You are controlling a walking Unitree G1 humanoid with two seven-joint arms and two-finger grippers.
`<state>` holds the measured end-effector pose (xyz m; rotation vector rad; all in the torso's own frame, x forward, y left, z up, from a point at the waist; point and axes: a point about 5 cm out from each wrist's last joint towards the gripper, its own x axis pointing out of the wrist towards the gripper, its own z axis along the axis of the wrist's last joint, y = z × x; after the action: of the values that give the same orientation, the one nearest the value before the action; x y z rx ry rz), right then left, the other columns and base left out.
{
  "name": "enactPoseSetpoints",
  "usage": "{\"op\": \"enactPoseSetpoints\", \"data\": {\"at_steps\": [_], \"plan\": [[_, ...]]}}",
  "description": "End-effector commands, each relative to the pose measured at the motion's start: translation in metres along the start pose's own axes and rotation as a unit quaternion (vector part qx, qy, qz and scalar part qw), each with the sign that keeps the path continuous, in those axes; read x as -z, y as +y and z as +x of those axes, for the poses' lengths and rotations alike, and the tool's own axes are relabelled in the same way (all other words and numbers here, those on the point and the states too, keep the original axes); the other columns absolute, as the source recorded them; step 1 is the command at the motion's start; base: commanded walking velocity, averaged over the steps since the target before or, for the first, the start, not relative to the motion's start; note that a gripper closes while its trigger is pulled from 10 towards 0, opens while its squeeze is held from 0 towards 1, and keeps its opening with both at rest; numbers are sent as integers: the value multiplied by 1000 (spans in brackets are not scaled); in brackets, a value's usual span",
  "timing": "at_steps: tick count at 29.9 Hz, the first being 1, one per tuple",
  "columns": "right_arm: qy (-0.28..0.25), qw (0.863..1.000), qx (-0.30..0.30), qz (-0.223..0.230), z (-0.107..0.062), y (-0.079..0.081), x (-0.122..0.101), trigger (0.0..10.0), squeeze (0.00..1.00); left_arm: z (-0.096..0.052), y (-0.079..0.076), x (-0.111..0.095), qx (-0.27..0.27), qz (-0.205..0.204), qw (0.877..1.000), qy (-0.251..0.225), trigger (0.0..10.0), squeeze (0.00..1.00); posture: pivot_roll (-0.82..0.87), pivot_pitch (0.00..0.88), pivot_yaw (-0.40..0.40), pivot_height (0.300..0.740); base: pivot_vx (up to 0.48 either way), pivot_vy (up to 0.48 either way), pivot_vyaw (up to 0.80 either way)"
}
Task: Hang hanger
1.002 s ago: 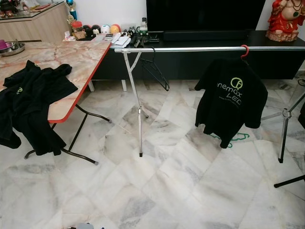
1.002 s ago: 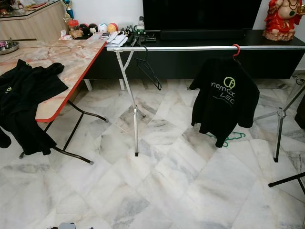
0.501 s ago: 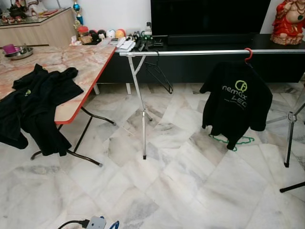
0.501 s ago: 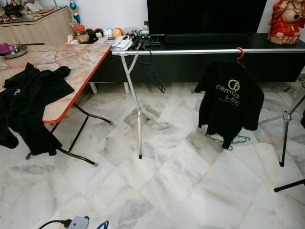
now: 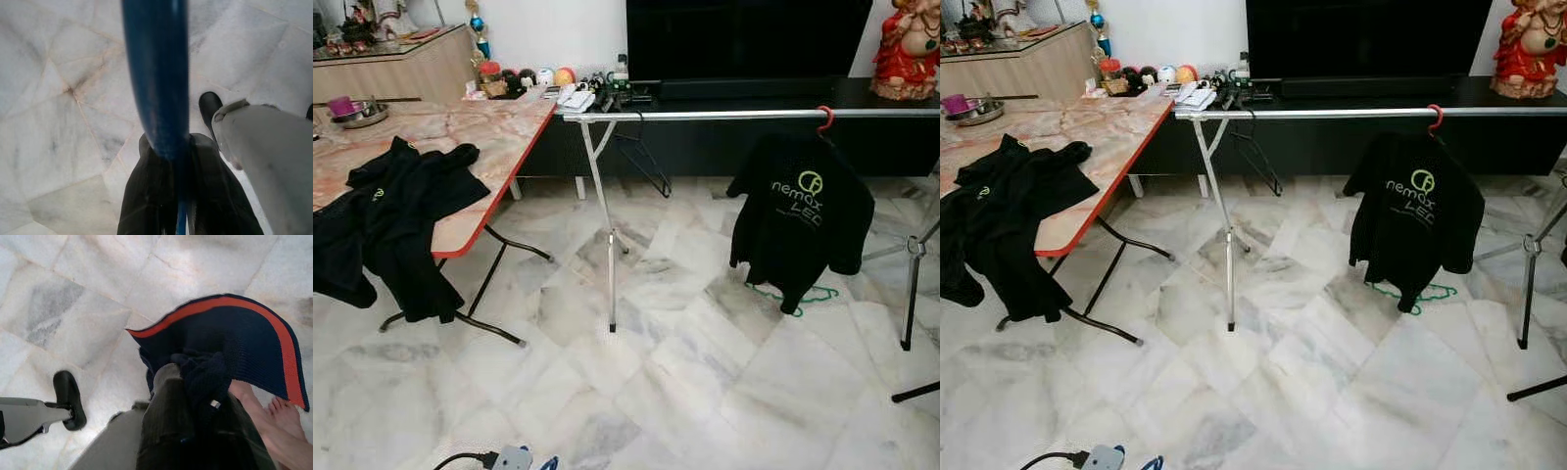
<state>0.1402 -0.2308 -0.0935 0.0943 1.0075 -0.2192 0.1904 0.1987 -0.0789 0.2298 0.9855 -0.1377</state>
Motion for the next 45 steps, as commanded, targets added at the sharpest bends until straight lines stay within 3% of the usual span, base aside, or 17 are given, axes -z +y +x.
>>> {"op": "enactPoseSetpoints", "data": {"at_steps": [1, 12, 37, 45], "plan": [[4, 1000, -8, 0, 0, 7, 3, 10000, 0, -2, 5, 9, -7, 0, 1000, 20, 10000, 0, 36, 9, 57, 740, 0, 480, 0], [1, 1000, -8, 2, 1, 11, 1, 10000, 0, -2, 6, 10, -8, -3, 1000, 23, 10000, 0, 41, 17, 55, 740, 0, 480, 0], [-6, 1000, -4, 4, 1, 3, -4, 10000, 0, -2, 7, 10, -12, -12, 1000, 25, 10000, 0, 52, 17, 49, 740, 0, 480, 0], [-9, 1000, -7, 0, 3, 11, -9, 10000, 0, -2, 7, 12, -14, -15, 999, 26, 10000, 0, 53, 16, 47, 740, 0, 480, 0]]}}
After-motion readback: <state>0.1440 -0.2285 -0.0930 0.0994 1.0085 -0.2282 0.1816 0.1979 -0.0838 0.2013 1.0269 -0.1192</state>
